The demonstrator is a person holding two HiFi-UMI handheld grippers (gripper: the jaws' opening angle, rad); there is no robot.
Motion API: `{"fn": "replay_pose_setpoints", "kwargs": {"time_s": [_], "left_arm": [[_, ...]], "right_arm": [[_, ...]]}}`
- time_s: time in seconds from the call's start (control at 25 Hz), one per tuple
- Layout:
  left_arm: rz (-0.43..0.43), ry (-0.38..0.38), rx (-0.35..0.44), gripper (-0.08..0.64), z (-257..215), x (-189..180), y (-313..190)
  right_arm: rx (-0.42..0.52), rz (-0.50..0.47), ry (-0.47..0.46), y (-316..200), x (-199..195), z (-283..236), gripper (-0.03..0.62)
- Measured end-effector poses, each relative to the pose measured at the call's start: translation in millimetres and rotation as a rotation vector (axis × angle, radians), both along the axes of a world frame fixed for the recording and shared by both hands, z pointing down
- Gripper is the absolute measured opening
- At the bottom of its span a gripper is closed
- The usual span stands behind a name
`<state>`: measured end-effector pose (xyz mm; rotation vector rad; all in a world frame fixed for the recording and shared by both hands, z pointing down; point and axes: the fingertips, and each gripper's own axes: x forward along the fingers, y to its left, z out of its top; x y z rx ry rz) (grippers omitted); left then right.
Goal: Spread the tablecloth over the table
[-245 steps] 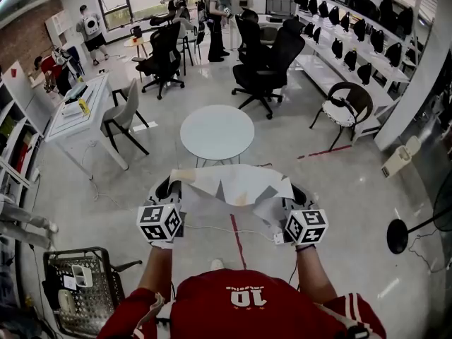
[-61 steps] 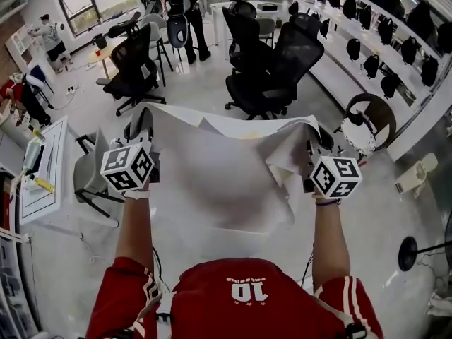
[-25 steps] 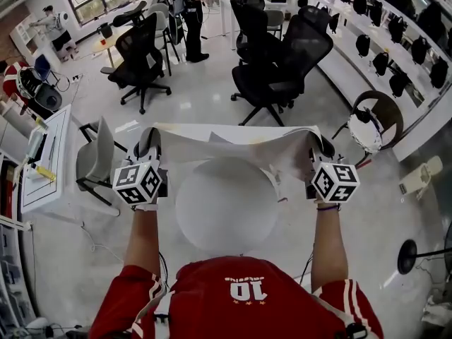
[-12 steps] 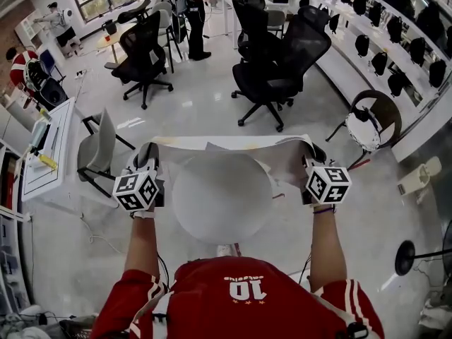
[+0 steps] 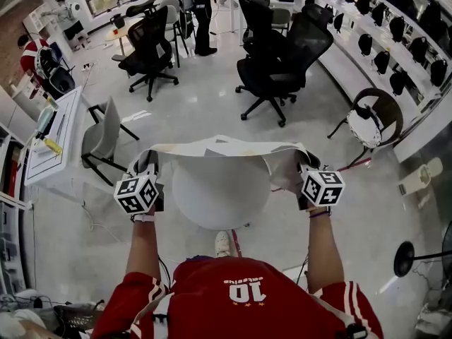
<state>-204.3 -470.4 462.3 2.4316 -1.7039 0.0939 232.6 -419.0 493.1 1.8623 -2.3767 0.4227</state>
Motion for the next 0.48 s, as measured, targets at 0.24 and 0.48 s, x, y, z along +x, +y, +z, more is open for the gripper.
{"fn": "replay_pose_setpoints", "kwargs": {"time_s": [0.24, 0.48], "left_arm": [[-0.025, -0.005, -0.048, 0.009, 30, -12, 34], [-0.020, -0.029, -0.103, 0.009, 62, -18, 60]], "right_arm": [[-0.080, -0.019, -0.001, 26, -10, 43, 0.017], [-0.141, -0.015, -0.014, 50, -15, 74, 0.017]]}}
